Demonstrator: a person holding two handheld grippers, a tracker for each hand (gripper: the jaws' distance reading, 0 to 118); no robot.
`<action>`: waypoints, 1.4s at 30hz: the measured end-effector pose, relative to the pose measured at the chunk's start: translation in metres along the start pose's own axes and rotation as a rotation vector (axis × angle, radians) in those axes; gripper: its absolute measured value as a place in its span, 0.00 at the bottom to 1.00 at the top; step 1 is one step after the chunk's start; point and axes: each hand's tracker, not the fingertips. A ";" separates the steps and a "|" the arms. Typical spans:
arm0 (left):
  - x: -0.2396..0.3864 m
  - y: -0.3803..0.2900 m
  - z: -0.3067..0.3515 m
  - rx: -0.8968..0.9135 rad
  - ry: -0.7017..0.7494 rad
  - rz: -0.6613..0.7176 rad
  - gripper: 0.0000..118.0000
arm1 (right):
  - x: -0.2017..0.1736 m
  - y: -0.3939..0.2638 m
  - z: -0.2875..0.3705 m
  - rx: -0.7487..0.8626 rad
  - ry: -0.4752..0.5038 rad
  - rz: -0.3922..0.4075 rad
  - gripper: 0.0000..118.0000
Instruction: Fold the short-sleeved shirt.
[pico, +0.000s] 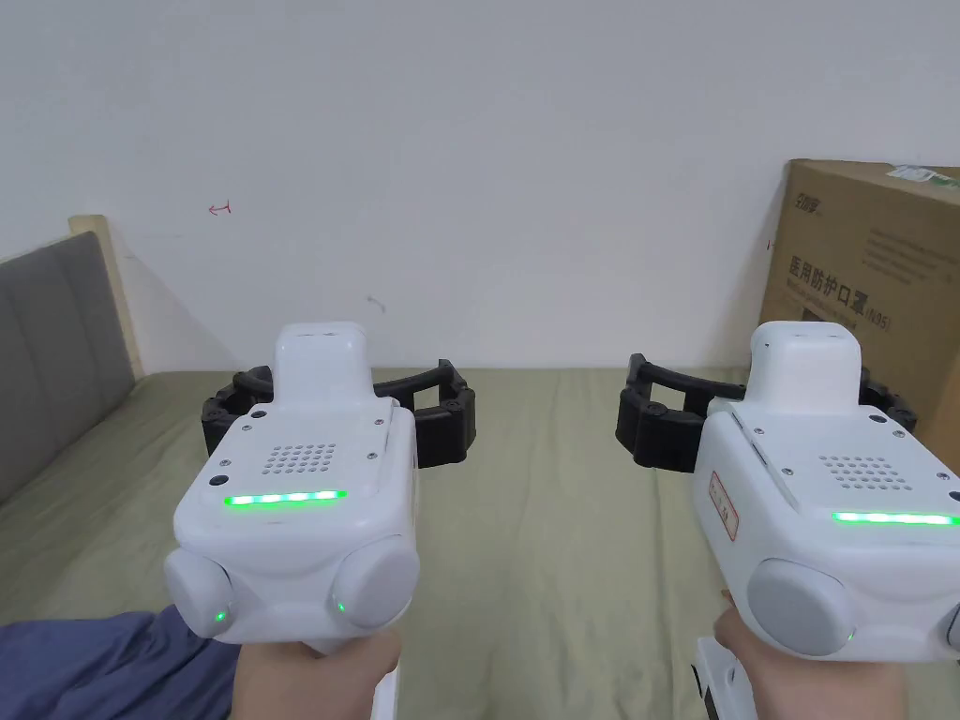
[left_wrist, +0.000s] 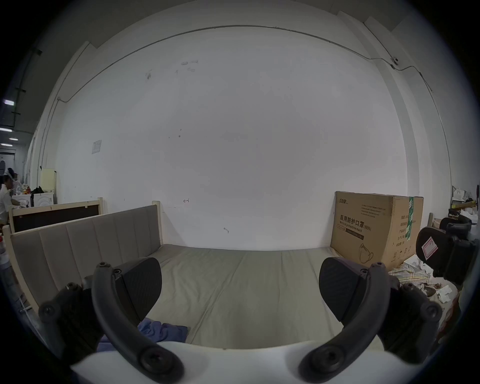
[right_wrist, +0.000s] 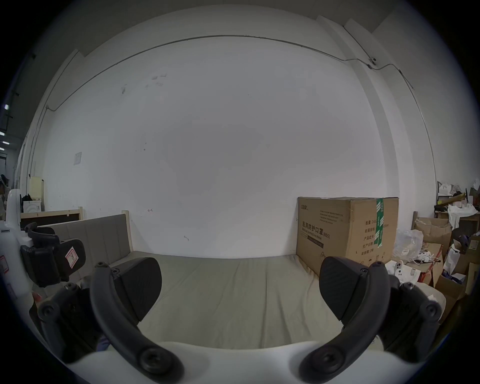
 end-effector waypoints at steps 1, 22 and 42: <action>0.000 0.000 0.000 0.002 0.000 -0.003 1.00 | 0.000 0.001 0.000 0.000 0.001 -0.002 1.00; 0.004 -0.001 -0.004 -0.014 0.001 -0.022 1.00 | -0.001 -0.002 -0.002 -0.004 -0.004 0.002 1.00; 0.004 -0.004 -0.008 -0.030 -0.022 -0.018 1.00 | -0.002 -0.005 -0.005 -0.002 -0.026 0.022 1.00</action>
